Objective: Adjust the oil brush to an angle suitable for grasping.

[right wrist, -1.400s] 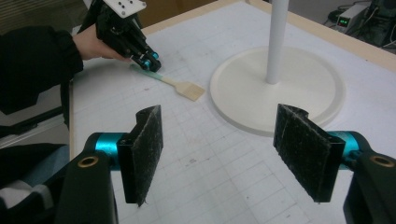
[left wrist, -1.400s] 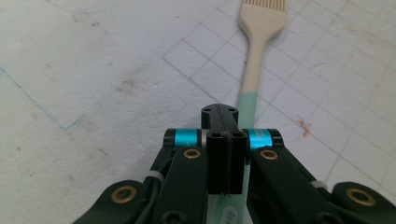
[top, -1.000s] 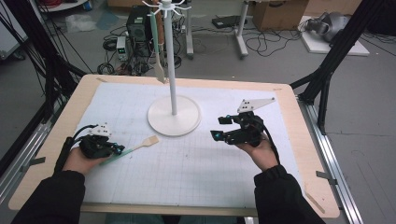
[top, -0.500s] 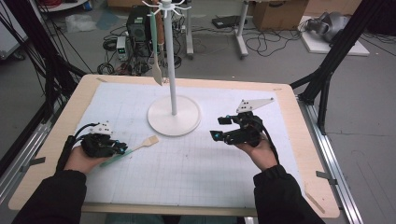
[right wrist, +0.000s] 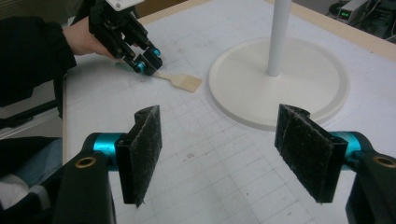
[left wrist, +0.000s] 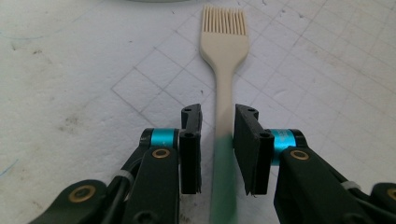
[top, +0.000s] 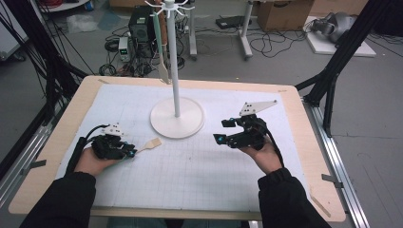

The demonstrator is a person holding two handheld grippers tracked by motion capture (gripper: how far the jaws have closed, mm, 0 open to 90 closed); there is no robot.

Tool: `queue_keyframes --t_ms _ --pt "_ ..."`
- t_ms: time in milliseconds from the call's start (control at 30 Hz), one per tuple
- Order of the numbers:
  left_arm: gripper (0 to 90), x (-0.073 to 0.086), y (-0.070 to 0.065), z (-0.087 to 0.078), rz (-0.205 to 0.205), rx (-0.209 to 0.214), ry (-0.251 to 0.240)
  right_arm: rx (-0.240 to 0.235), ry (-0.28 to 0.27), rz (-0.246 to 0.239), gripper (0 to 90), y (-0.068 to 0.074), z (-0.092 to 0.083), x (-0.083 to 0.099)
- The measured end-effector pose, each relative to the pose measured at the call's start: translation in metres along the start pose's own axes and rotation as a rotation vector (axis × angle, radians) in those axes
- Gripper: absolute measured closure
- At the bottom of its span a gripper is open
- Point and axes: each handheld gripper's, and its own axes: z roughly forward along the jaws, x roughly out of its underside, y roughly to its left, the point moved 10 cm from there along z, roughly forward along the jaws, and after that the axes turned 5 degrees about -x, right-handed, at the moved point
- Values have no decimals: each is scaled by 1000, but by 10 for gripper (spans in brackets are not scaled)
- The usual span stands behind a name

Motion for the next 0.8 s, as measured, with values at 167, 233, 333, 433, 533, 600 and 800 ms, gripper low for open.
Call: queue_keyframes --t_ms 167,233,333,433,533,600,800 --pt "718 -1 -1 2 -2 3 -2 0 -5 1 307 0 -1 0" --pt "711 -1 -2 2 1 4 1 3 -5 -2 307 0 -1 0" --pt "711 -1 -4 0 7 2 7 2 -4 1 307 0 -2 1" --pt "715 -1 -5 0 12 5 4 3 -6 3 307 -1 -2 0" --pt "715 0 -6 1 18 5 10 2 -2 1 307 0 -2 1" --pt "718 0 -6 1 14 7 12 4 -4 -3 307 -1 -2 1" --pt "722 3 -7 -2 21 7 14 7 -6 4 307 -1 -3 1"
